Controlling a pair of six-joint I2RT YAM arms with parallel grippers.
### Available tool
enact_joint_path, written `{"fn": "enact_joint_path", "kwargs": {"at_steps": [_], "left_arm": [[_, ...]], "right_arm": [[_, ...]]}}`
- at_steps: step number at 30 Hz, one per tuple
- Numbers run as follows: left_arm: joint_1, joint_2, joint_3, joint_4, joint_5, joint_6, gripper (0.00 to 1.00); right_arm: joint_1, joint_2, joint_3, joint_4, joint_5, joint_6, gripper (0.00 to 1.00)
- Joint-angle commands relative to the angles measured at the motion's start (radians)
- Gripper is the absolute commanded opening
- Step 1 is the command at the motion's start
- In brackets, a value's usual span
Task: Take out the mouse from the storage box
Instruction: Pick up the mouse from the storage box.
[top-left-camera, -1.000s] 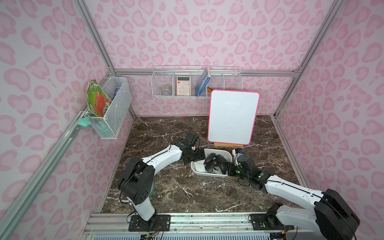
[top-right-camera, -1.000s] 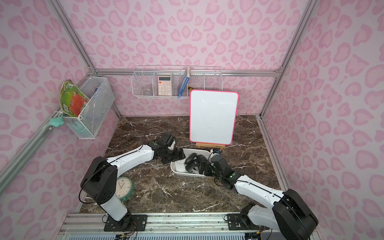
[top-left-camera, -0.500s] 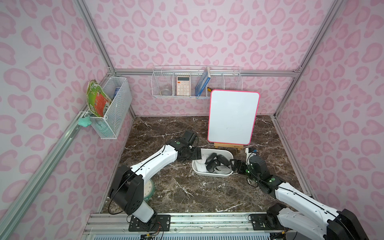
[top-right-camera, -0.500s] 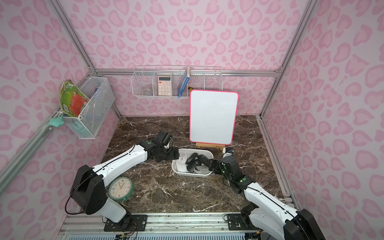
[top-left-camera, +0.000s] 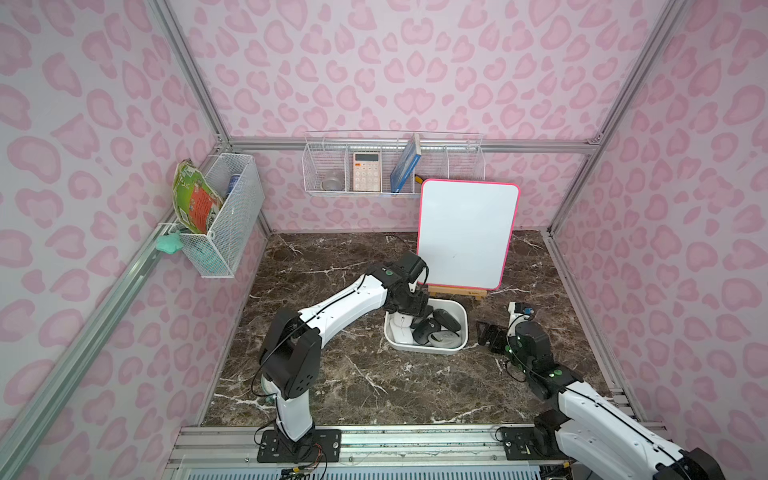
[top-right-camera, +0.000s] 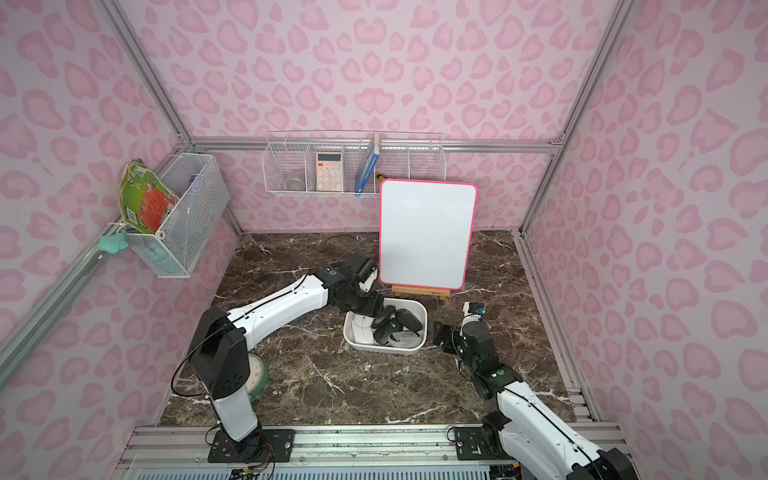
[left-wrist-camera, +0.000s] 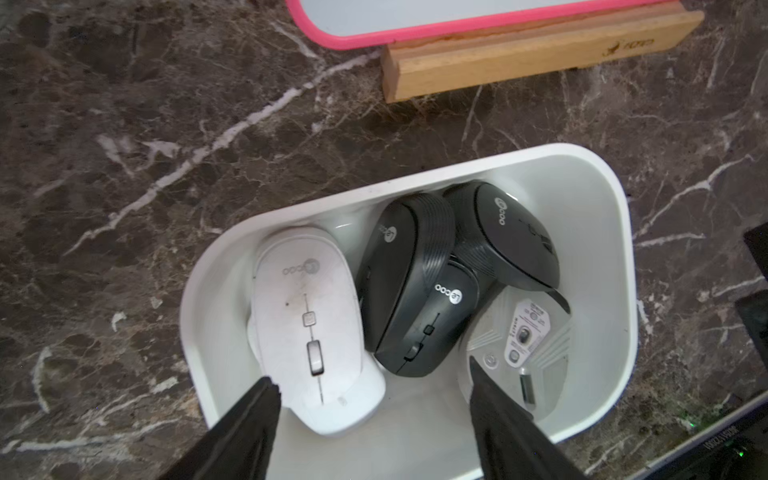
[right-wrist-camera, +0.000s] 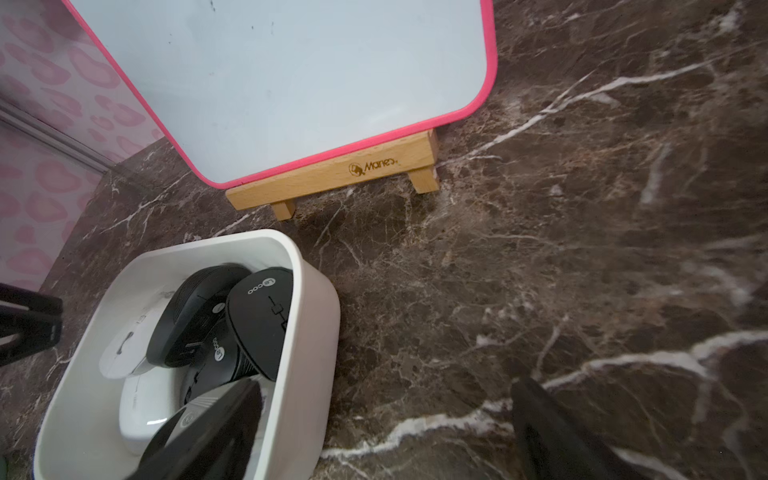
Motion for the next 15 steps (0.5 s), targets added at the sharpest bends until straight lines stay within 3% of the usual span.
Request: {"fn": "enact_joint_path", "kwargs": {"at_steps": [1,15], "left_arm": [[-0.013,0.052,0.054,-0.068,0.001,0.049,0.76],[-0.052,0.255,0.205,-0.117,-0.053,0.074,0.62]], "right_arm": [[-0.010,-0.020,-0.016,0.048,-0.012,-0.016,0.96],[-0.024,-0.061,-0.038,0.052,-0.029,-0.040,0.96]]}}
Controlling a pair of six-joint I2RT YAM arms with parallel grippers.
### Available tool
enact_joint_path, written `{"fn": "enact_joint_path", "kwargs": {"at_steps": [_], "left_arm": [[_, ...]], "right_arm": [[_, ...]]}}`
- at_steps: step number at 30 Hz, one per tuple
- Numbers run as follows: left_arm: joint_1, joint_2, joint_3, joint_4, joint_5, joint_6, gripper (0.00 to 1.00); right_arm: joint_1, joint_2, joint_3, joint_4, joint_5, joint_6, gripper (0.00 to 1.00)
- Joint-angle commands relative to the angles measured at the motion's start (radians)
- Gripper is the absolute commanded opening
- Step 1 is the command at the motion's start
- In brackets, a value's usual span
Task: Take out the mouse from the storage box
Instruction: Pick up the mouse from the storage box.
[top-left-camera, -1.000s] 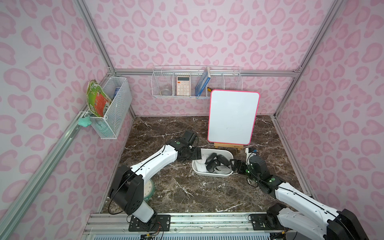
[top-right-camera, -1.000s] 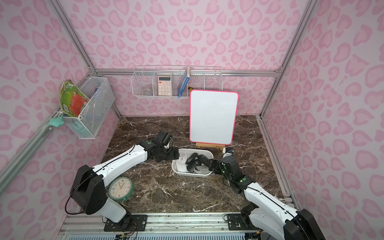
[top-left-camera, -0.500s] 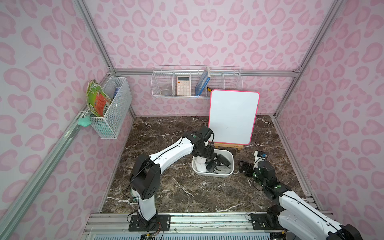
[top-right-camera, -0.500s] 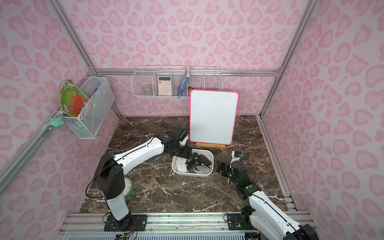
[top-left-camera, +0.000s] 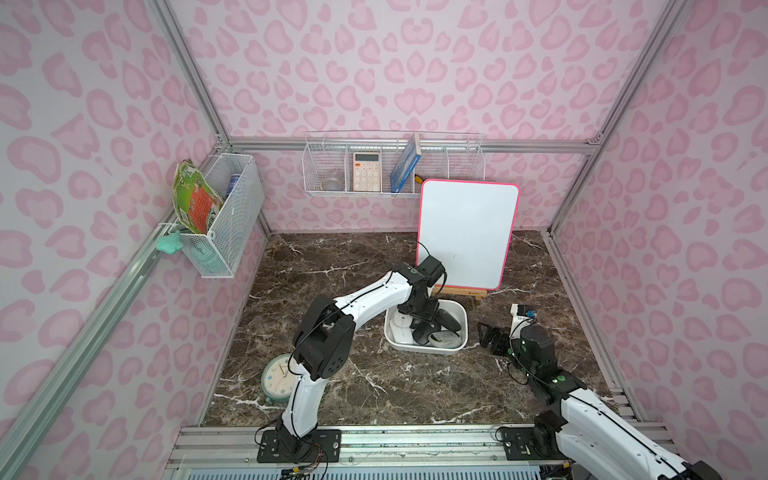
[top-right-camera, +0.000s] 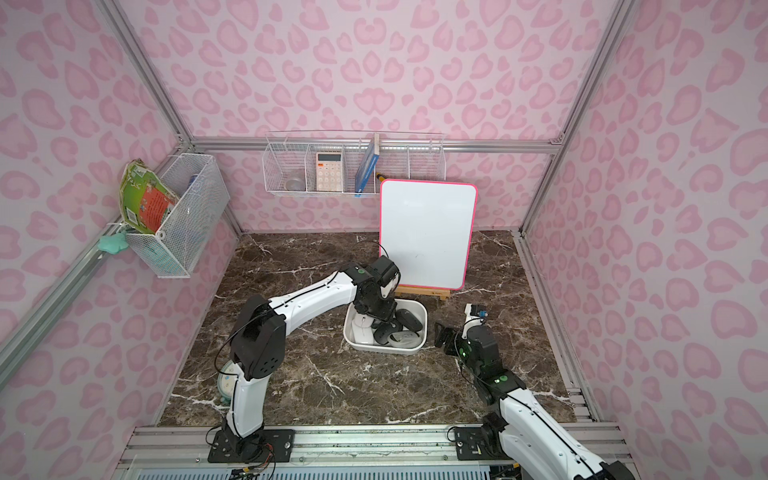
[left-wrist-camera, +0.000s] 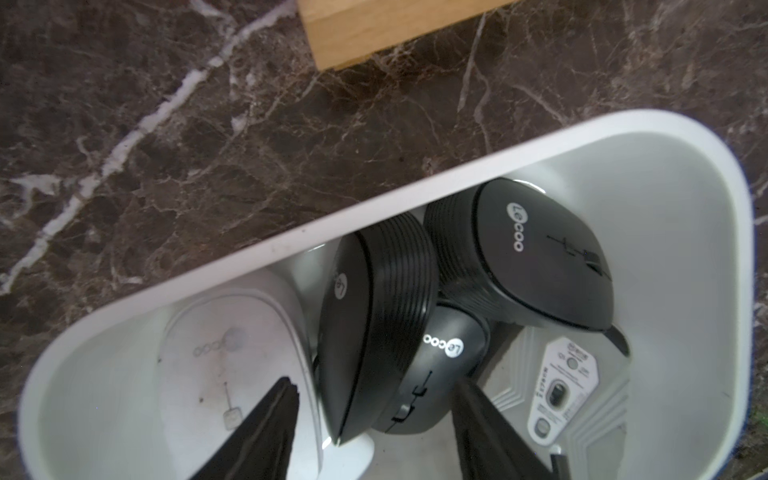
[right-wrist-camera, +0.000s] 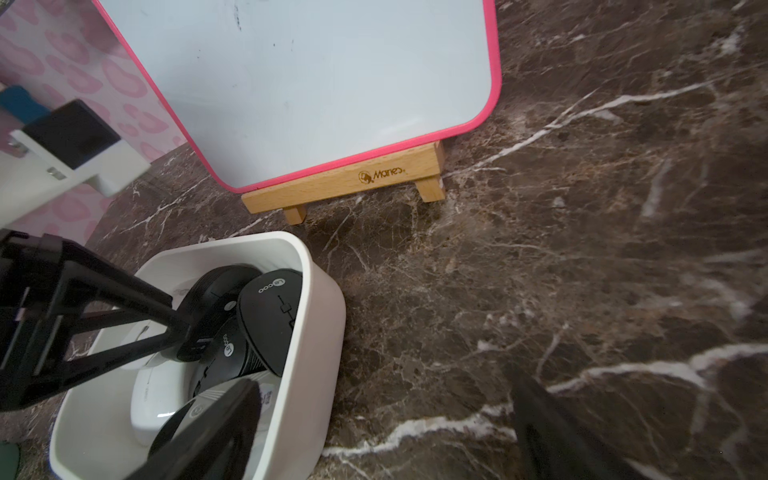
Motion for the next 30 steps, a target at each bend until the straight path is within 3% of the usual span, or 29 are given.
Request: {"fn": "enact_joint_path", "kwargs": {"at_steps": [1,14,30], "left_arm": [[-0.008,0.034,0.032,-0.033,-0.023,0.015,0.61],[-0.025,0.090,0.068,-0.035,-0.130,-0.010,0.30],[-0.036,-0.050,-0.052,0.055,-0.207,-0.050,0.15]], "right_arm": [[-0.003,-0.003,-0.005,0.026,-0.003,-0.014,0.96],[-0.010,0.002,-0.005,0.032,-0.013,-0.016,0.96],[-0.011,-0.015,0.000,0.016,-0.011,-0.007,0.96]]}}
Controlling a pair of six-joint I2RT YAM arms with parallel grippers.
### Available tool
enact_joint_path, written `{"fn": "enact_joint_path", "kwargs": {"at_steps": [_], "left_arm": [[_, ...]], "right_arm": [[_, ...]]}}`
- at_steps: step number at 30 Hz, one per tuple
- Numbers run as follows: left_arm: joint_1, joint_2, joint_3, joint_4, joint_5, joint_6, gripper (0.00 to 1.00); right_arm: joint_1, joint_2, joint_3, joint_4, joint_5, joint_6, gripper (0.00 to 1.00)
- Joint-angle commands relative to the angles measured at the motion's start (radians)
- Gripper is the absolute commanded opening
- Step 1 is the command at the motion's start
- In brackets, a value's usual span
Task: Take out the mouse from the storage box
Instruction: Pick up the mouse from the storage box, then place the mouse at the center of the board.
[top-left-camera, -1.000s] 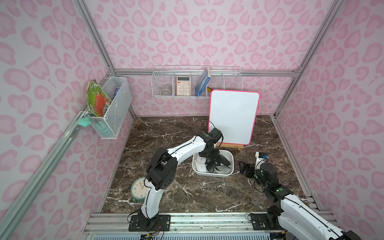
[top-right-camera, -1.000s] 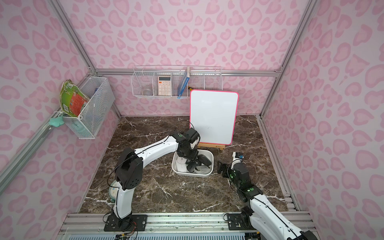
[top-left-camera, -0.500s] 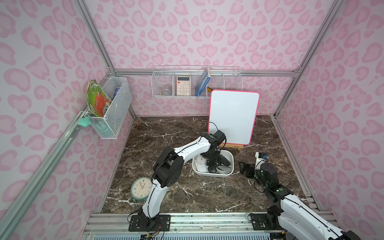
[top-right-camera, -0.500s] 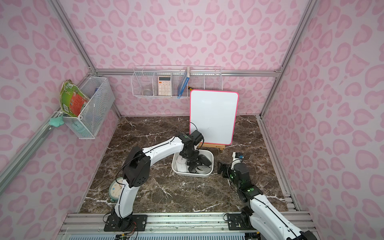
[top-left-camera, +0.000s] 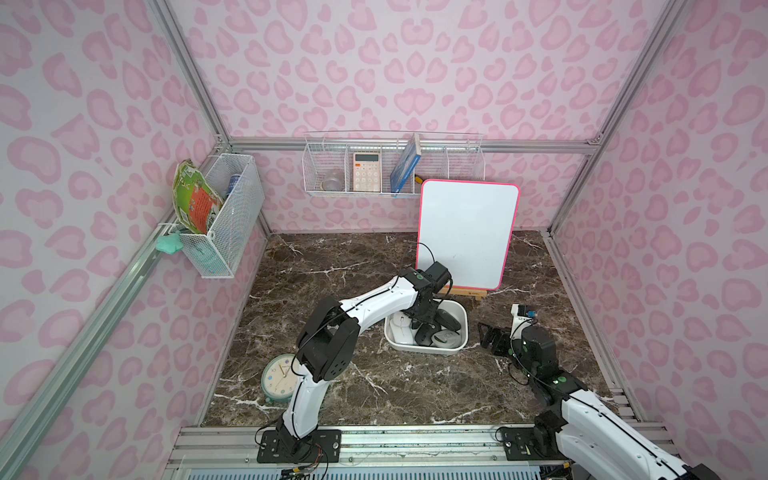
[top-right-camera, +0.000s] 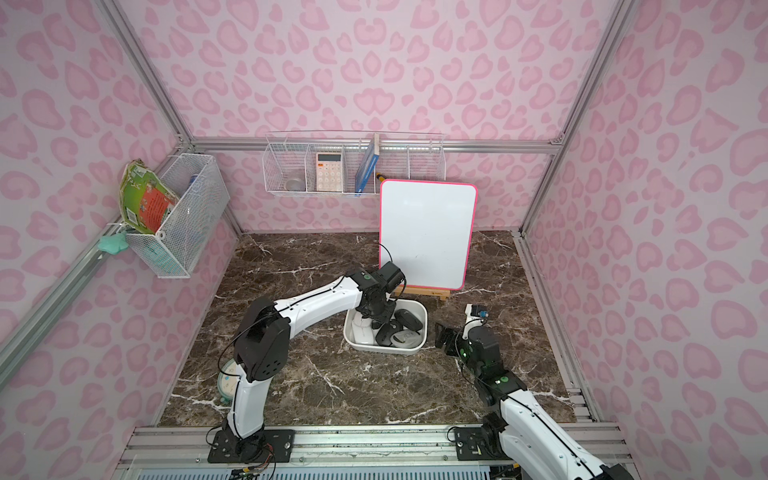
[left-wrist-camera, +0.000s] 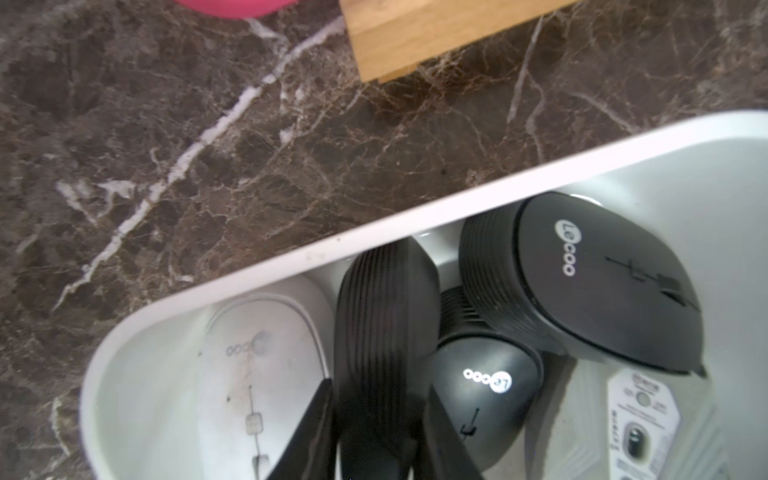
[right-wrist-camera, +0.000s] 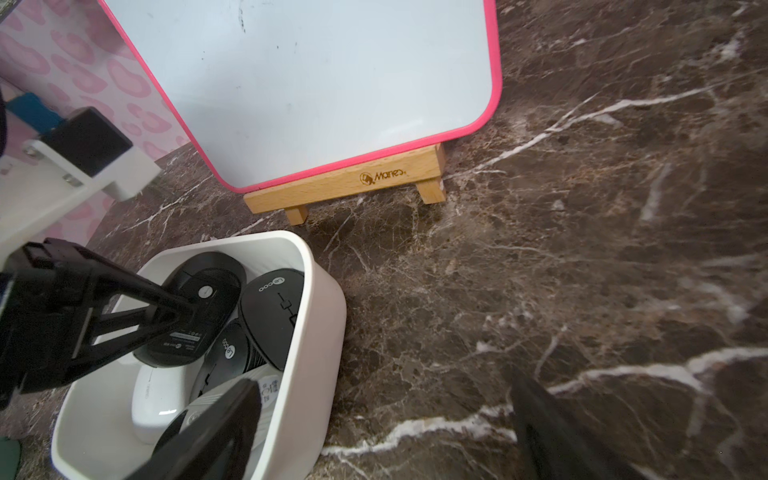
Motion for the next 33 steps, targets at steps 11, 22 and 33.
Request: {"fn": "enact_joint_path", "kwargs": {"at_steps": [11,22,33], "left_arm": [[-0.003,-0.222,-0.123,0.053,-0.039,-0.049,0.11],[0.089,-0.496,-0.291,-0.099,-0.249,-0.105,0.12],[0.232,-0.491,-0.397,-0.185,-0.391,-0.256,0.11]], "right_arm": [[0.000,-0.006,0.016,0.002,-0.003,0.009,0.96],[0.000,0.005,0.030,0.004,-0.022,0.010,0.96],[0.002,0.021,0.039,0.007,-0.033,0.021,0.96]]}}
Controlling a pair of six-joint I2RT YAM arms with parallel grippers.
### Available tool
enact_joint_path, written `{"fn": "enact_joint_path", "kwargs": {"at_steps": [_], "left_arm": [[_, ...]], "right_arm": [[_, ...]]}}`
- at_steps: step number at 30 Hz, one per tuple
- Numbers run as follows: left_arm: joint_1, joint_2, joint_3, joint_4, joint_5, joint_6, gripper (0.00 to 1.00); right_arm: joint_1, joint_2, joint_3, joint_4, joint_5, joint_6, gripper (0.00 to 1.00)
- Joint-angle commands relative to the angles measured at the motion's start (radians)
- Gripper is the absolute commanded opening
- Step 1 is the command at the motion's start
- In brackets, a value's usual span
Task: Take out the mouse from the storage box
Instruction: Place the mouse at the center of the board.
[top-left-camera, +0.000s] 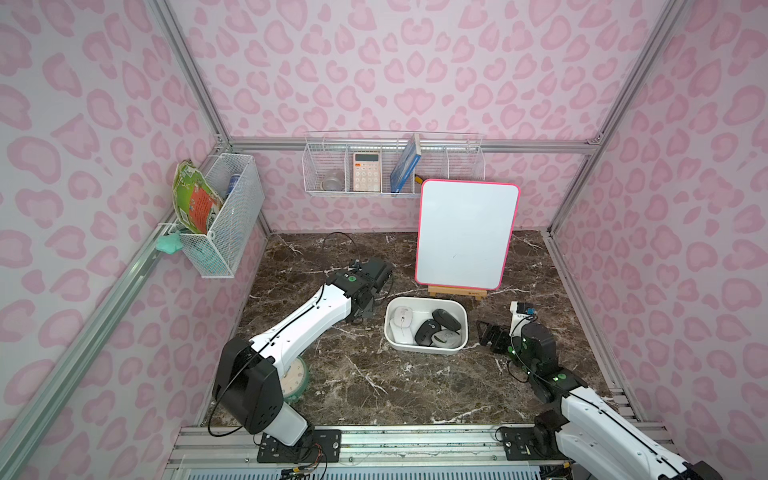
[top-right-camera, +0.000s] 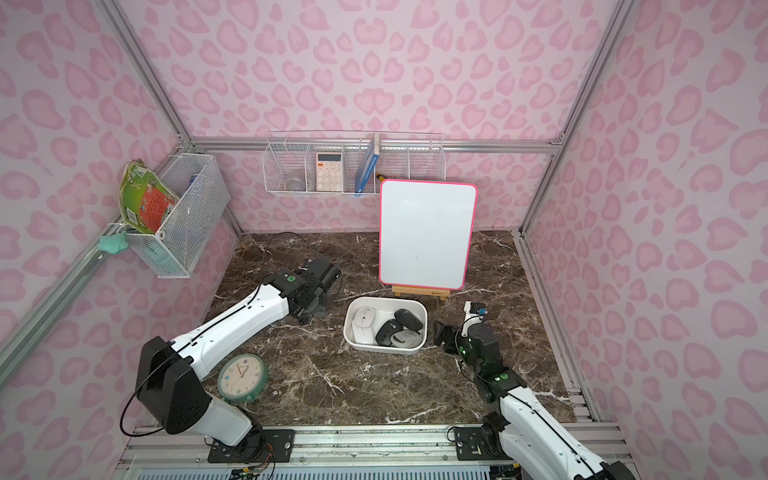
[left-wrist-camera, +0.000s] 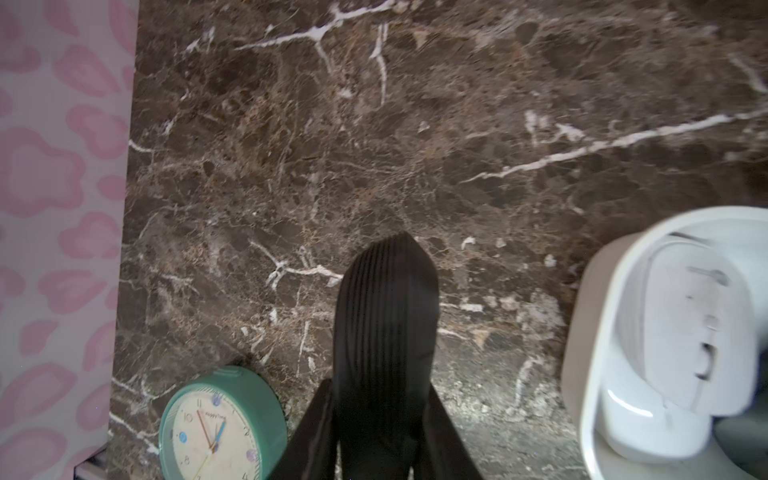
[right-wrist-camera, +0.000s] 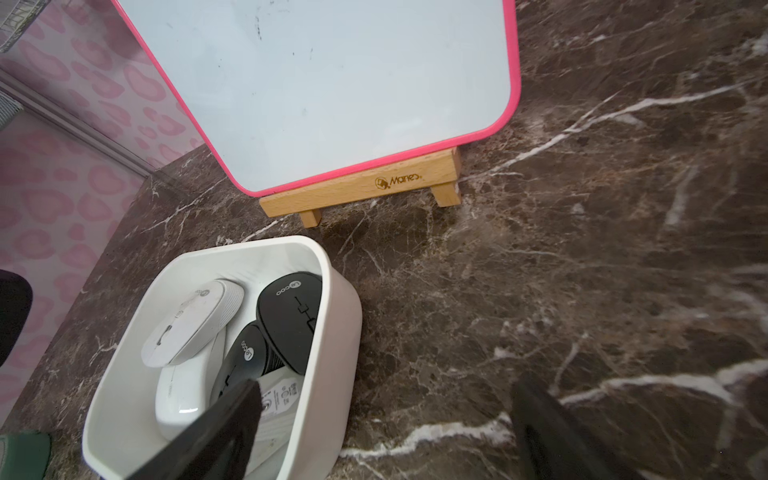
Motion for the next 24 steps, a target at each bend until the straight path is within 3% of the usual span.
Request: {"fn": "enact_joint_path", "kwargs": {"at_steps": [1,24], "left_arm": [[0.016,0.029,-0.018,-0.017,-0.040,-0.047,0.11],[0.037,0.261,-0.037,-0.007,-0.048,-0.063,0.15]], "right_arm": [[0.001,-0.001,0.011,0.012,-0.003,0.003,0.96],[0.002,0.007,0.004,0.008,0.004,0.003,0.96]]}}
